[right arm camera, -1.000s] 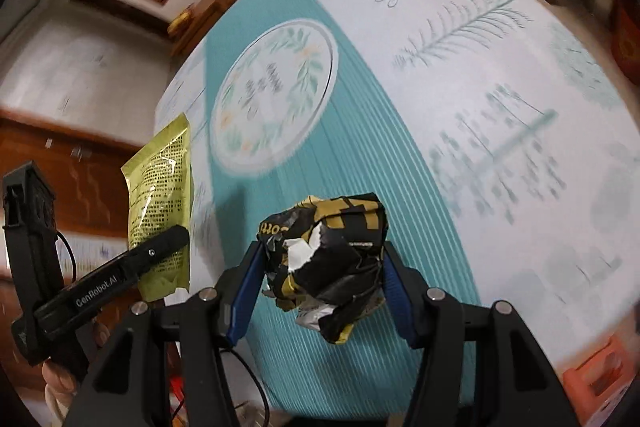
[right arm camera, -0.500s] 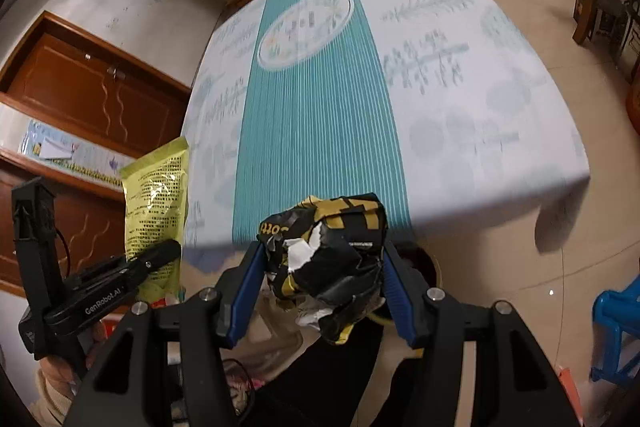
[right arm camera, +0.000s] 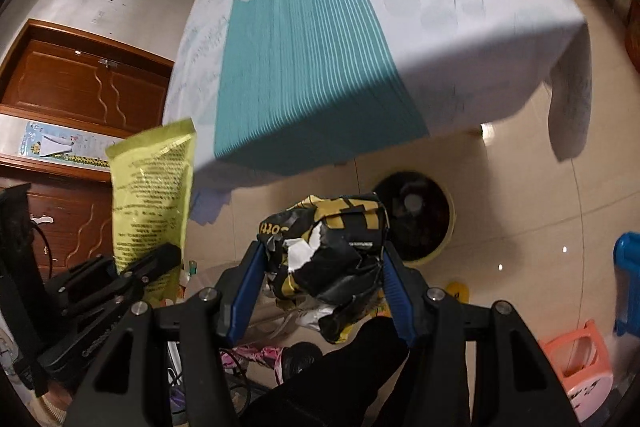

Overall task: Collect trash
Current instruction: 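Lower both held items over the black trash bin and open both tools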

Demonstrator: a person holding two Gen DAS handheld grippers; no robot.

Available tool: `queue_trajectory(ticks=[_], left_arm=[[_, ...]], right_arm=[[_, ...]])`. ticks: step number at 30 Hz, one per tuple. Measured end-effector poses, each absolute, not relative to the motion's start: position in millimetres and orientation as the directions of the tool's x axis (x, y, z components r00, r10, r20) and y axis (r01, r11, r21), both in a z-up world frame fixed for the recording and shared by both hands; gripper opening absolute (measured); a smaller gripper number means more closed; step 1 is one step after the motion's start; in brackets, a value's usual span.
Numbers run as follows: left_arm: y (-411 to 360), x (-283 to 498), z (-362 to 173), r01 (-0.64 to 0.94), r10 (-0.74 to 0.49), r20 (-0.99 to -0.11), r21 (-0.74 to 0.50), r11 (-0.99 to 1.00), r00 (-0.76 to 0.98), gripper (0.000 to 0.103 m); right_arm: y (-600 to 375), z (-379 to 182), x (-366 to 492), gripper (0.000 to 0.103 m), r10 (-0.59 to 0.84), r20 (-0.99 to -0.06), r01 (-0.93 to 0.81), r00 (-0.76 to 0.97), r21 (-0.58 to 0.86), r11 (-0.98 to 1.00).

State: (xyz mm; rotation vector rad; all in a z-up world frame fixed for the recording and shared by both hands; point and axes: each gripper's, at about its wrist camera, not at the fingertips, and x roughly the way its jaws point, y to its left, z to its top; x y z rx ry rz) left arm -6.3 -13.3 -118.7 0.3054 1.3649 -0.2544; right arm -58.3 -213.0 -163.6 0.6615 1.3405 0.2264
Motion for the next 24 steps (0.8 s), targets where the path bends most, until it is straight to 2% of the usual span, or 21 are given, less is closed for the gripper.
queue_trajectory(ticks=[11, 17, 24], left_arm=[[-4, -12, -186, 0.404, -0.072, -0.995, -0.037, 0.914, 0.072, 0.017], [-2, -9, -258, 0.415, -0.094, -0.995, -0.1, 0.904, -0.035, 0.017], [-1, 2, -363, 0.398, -0.094, -0.986, -0.143, 0.906, -0.14, 0.017]], right_arm=[[-186, -207, -69, 0.057, 0.453, -0.875, 0.28, 0.172, 0.485, 0.829], [-177, -257, -72, 0.057, 0.415, -0.903, 0.351, 0.112, 0.427, 0.834], [-164, -342, -68, 0.057, 0.384, -0.921, 0.428, 0.072, 0.376, 0.822]])
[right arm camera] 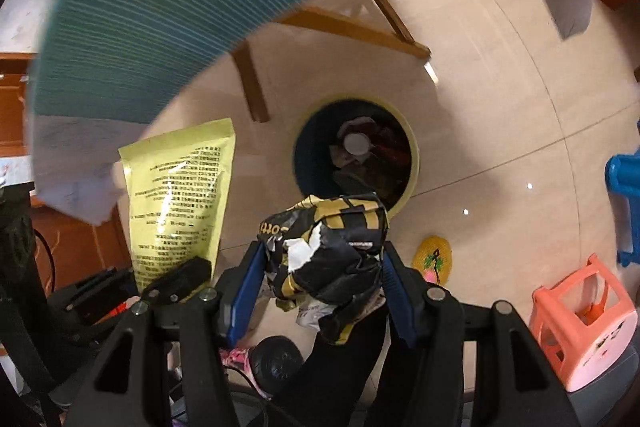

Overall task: Collect trash
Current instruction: 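Lower both held items over the black trash bin and open both tools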

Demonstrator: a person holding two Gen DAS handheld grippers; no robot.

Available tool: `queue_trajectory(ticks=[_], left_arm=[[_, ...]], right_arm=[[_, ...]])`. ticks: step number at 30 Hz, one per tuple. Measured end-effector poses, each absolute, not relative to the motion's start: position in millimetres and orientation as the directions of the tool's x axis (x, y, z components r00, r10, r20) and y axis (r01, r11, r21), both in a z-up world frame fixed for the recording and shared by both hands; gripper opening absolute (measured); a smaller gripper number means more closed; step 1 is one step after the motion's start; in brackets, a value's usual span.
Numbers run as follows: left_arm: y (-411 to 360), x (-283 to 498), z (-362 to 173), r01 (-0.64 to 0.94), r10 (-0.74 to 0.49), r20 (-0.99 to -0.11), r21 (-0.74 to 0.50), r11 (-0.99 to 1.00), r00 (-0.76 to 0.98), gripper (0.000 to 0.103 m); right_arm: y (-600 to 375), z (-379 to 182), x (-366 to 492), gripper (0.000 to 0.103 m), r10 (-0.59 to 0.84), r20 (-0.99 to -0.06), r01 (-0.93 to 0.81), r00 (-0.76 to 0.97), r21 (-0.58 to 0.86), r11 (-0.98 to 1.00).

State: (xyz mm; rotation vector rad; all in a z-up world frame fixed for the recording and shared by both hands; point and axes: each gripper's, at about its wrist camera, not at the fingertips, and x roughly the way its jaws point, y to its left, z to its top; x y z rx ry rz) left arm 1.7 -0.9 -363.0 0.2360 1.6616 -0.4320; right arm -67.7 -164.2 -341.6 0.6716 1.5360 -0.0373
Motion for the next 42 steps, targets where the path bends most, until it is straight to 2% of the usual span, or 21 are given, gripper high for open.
queue_trajectory(ticks=[6, 13, 15, 20, 42], left_arm=[[-5, 17, -438, 0.381, -0.084, -0.978, -0.152, 0.912, -0.189, 0.018], [-14, 18, -510, 0.378, -0.043, -0.969, -0.136, 0.916, -0.244, 0.021], [-20, 17, -523, 0.385, -0.033, -0.969, -0.128, 0.914, -0.244, 0.026], [-29, 21, -531, 0.375, -0.062, -0.972, -0.146, 0.916, -0.226, 0.058], [17, 41, -518, 0.238, -0.077, -0.991, -0.101, 0.966, -0.108, 0.059]], right_arm=[[-168, -416, -67, 0.057, 0.37, -0.928, 0.497, 0.05, 0.344, 0.796], [-183, -467, -71, 0.057, 0.351, -0.935, 0.549, 0.052, 0.32, 0.772], [-186, -474, -71, 0.057, 0.348, -0.936, 0.554, 0.053, 0.318, 0.77], [-190, -480, -70, 0.058, 0.345, -0.937, 0.551, 0.053, 0.316, 0.772], [-170, -490, -42, 0.06, 0.344, -0.938, 0.468, 0.031, 0.318, 0.825]])
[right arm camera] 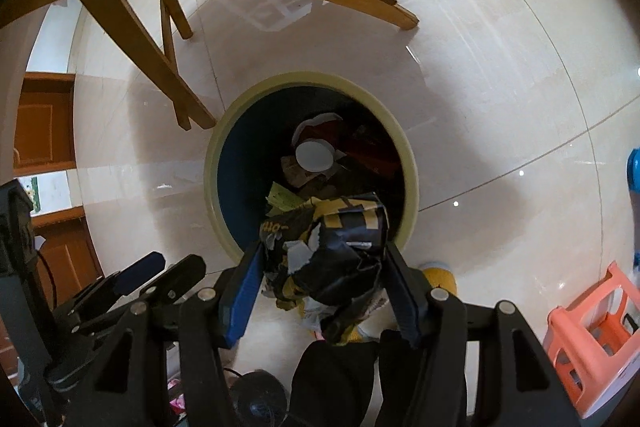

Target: Collect trash

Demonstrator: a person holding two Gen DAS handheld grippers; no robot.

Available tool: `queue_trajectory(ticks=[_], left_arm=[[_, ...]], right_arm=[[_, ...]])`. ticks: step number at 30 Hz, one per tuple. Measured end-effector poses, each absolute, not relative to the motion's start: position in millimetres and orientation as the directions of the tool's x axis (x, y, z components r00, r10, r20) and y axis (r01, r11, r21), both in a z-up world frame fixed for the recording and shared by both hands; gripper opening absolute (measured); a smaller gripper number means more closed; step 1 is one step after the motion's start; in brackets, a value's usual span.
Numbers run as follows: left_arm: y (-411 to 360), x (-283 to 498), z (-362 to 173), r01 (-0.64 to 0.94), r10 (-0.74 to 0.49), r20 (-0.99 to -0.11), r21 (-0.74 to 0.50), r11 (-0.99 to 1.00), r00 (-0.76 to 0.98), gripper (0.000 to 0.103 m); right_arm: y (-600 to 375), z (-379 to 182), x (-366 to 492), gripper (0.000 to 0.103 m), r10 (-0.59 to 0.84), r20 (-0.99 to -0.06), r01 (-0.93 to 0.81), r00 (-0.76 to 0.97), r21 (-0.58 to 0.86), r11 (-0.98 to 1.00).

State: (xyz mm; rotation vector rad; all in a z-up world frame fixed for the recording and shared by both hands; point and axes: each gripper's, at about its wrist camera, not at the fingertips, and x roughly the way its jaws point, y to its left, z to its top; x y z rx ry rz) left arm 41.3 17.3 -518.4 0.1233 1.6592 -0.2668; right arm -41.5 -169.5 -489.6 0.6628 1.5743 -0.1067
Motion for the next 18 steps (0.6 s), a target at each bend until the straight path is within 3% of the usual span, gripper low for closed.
queue_trajectory(ticks=[4, 8, 15, 18], left_arm=[[25, 44, -509, 0.214, -0.074, -0.995, -0.087, 0.973, -0.068, 0.06], [30, 46, -501, 0.194, -0.067, -0.997, -0.072, 0.978, -0.035, 0.073], [39, 47, -486, 0.163, -0.052, -0.999, -0.051, 0.985, 0.003, 0.091], [41, 45, -477, 0.159, -0.057, -0.998, -0.054, 0.986, 0.016, 0.092]], right_arm=[[-164, -491, -35, 0.066, 0.326, -0.945, 0.444, 0.018, 0.299, 0.844], [-159, -485, -30, 0.08, 0.296, -0.954, 0.419, 0.04, 0.285, 0.862], [-158, -473, -27, 0.085, 0.255, -0.963, 0.378, 0.09, 0.27, 0.886], [-156, -469, -29, 0.085, 0.236, -0.967, 0.352, 0.092, 0.254, 0.901]])
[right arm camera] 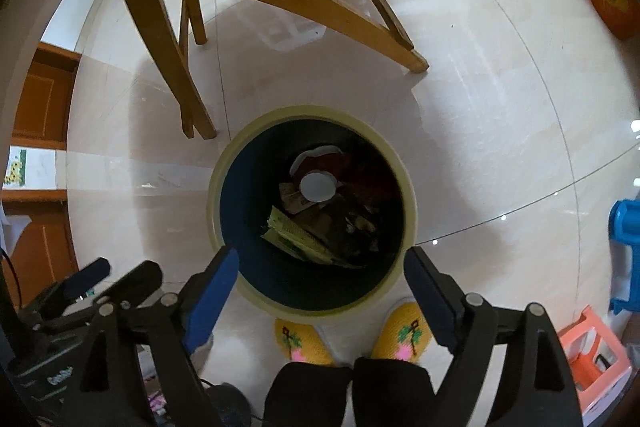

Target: Collect trash

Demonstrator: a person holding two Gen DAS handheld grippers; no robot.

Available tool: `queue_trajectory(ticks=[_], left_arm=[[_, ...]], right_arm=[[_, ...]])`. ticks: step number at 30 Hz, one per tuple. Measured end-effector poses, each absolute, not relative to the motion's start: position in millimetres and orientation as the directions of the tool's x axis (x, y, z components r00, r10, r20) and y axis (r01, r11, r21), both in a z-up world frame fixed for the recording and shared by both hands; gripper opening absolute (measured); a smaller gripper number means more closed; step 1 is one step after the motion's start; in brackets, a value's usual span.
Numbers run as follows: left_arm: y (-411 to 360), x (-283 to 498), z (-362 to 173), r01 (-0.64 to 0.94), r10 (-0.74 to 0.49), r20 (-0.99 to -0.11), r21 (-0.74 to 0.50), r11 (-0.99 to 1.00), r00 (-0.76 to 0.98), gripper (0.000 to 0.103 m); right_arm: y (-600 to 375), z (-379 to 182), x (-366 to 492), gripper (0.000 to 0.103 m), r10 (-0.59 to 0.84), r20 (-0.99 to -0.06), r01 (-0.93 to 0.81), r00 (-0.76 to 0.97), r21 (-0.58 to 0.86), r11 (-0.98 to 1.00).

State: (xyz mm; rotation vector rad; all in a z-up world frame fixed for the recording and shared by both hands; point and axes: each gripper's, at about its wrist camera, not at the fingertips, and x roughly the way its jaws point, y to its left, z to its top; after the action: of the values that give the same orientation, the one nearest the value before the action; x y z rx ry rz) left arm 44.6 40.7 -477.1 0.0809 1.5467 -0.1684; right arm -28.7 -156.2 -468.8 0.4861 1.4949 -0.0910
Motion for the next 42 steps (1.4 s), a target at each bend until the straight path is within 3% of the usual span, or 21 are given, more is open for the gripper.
queue_trajectory(ticks=[16, 34, 42], left_arm=[[40, 31, -368, 0.138, -0.061, -0.994, -0.047, 0.989, 0.094, 0.092], [39, 15, -147, 0.134, -0.09, -0.953, -0.053, 0.99, 0.29, 0.092], [31, 6, -86, 0.142, -0.104, -0.928, -0.056, 0.988, 0.357, 0.092]], right_arm=[[-157, -393, -39, 0.085, 0.23, -0.969, 0.31, 0.09, 0.246, 0.918], [-170, -172, -46, 0.085, 0.239, -0.924, 0.181, 0.298, 0.3, 0.937], [-183, -99, -53, 0.085, 0.247, -0.89, 0.16, 0.384, 0.328, 0.931]])
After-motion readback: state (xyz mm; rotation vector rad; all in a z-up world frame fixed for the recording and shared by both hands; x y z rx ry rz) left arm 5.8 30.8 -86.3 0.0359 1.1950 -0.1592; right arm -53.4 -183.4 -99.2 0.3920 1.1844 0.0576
